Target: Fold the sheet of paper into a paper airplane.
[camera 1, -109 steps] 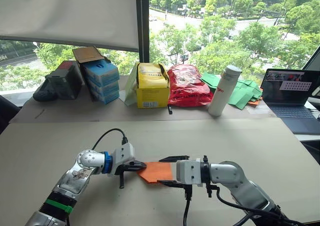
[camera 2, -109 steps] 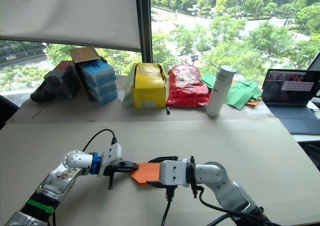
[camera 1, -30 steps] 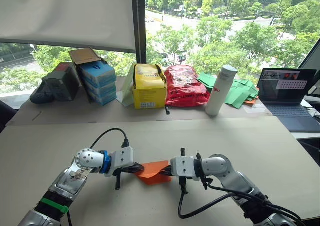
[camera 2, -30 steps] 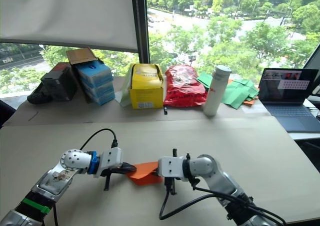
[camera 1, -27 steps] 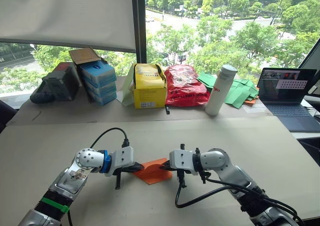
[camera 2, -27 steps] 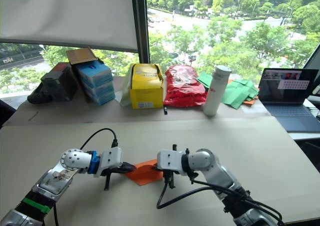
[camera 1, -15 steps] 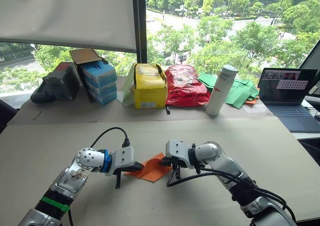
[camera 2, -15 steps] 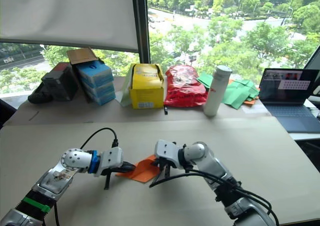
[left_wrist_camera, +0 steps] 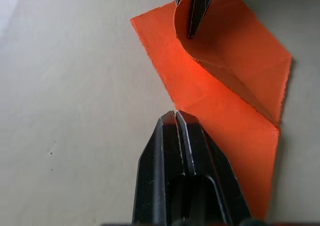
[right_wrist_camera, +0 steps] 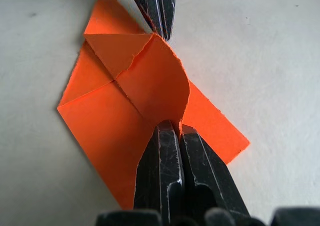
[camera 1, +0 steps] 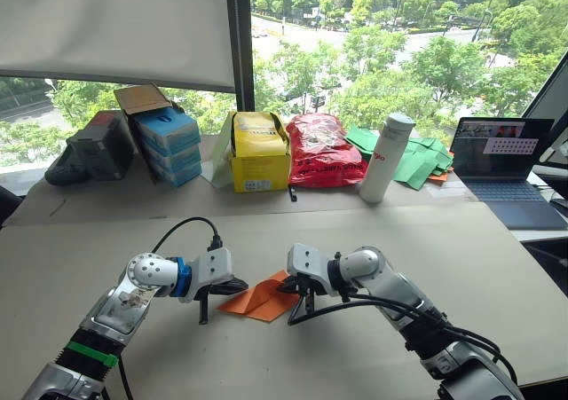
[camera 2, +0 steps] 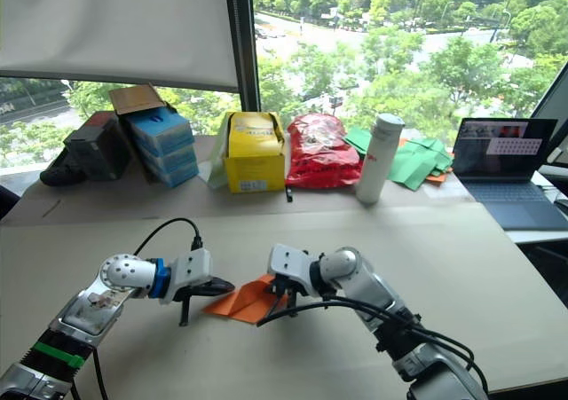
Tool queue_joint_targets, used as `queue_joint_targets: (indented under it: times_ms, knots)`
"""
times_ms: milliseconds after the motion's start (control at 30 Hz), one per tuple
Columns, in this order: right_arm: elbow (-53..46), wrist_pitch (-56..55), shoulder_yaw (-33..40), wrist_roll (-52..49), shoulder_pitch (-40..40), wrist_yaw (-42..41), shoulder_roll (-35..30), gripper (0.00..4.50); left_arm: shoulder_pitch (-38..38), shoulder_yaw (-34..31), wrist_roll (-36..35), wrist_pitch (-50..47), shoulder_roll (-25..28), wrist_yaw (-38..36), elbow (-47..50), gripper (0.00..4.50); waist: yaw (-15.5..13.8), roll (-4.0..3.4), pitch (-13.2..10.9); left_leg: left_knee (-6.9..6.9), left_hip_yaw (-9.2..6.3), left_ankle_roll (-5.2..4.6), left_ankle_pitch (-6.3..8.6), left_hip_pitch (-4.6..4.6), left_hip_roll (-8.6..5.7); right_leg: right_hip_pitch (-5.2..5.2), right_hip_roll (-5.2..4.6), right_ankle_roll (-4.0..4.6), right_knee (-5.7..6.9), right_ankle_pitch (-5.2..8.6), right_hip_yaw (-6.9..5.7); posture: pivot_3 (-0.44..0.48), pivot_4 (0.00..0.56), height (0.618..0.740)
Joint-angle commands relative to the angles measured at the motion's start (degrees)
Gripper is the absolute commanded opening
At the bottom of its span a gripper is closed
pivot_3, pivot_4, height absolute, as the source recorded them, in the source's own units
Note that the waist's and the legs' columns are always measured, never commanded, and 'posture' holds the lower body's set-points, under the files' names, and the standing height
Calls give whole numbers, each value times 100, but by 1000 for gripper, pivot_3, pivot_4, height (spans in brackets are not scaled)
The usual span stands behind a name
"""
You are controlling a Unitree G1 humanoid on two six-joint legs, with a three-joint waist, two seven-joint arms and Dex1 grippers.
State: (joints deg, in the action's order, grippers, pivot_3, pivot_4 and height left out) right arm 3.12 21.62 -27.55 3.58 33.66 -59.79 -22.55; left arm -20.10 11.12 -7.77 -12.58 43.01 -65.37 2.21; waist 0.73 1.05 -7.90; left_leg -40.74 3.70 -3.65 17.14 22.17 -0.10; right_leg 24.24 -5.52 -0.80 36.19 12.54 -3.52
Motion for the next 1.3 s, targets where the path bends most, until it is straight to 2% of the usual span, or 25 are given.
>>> queue_joint_targets:
  times_ms: [33, 133, 233, 633, 667, 733, 900, 1033, 1233, 1300]
  knots:
    - [82, 218, -194, 213, -22, 72, -25, 18, 172, -635, -1116, -1096, 121, -57, 1314, 0, 18, 0, 0, 0, 0, 0, 0, 0, 1, -1, -1, 0, -3, 0, 1, 0, 150, 740]
    - [133, 234, -219, 217, 8, 84, -5, 18, 433, -792, -1778, -1830, 120, -16, 2015, 0, 28, 0, 0, 2, -1, 4, -1, -8, 2, -7, -6, -1, -5, 1, 8, 0, 150, 740]
    - [153, 247, -249, 212, 30, 92, 3, 18, 576, -759, -1944, -2115, 145, 67, 2282, 0, 22, 0, -1, 5, -1, 18, -9, -12, 3, -7, -2, 0, -2, 1, 14, 0, 150, 740]
    - [68, 301, -309, 184, 96, 46, 21, 18, 626, 327, -268, -1266, 136, 714, 1218, 0, 15, -1, -1, 11, -1, 19, -10, -14, 2, -4, 7, 6, -2, 2, 15, 0, 150, 740]
    - [60, 276, -298, 195, 104, 86, 36, 608, 661, 376, -180, -1202, 120, 750, 1144, 0, 14, -1, -1, 11, -2, 18, -9, -14, 1, -4, 6, 6, -2, 2, 16, 0, 150, 740]
    - [-6, 294, -193, 119, 128, 153, 102, 1166, 702, 382, -137, -1154, 53, 802, 1056, 0, 10, -2, -1, 11, -2, 18, -9, -13, 1, -3, 2, 6, -2, 2, 17, 0, 150, 740]
    - [-422, 575, 348, -316, 172, 279, 220, 2931, 777, 377, -106, -1046, 30, 810, 1012, 0, 6, -5, -3, 12, -3, 20, -9, -9, 1, 0, -30, 6, -3, 1, 45, 0, 150, 740]
    - [-1002, 620, 891, -773, 125, 282, 85, 2931, 814, 332, -151, -1081, -10, 873, 1002, 0, -2, -13, -8, 12, -3, 22, -10, 7, -3, 11, -53, 4, -3, 1, 38, 0, 150, 740]
    - [-1409, 572, 1251, -829, -25, 700, 14, 2931, 882, 242, -244, -1153, -61, 921, 996, 0, -4, -13, -8, 12, -4, 12, -3, 5, -3, 7, -55, 3, -8, 1, 27, 0, 150, 740]
    - [-1634, 439, 1171, -820, -222, 677, -59, 2383, 892, 232, -237, -1145, -57, 912, 986, 0, -5, -13, -8, 12, -4, 7, -1, 5, -2, 6, -55, 4, -8, 1, 23, 0, 150, 740]
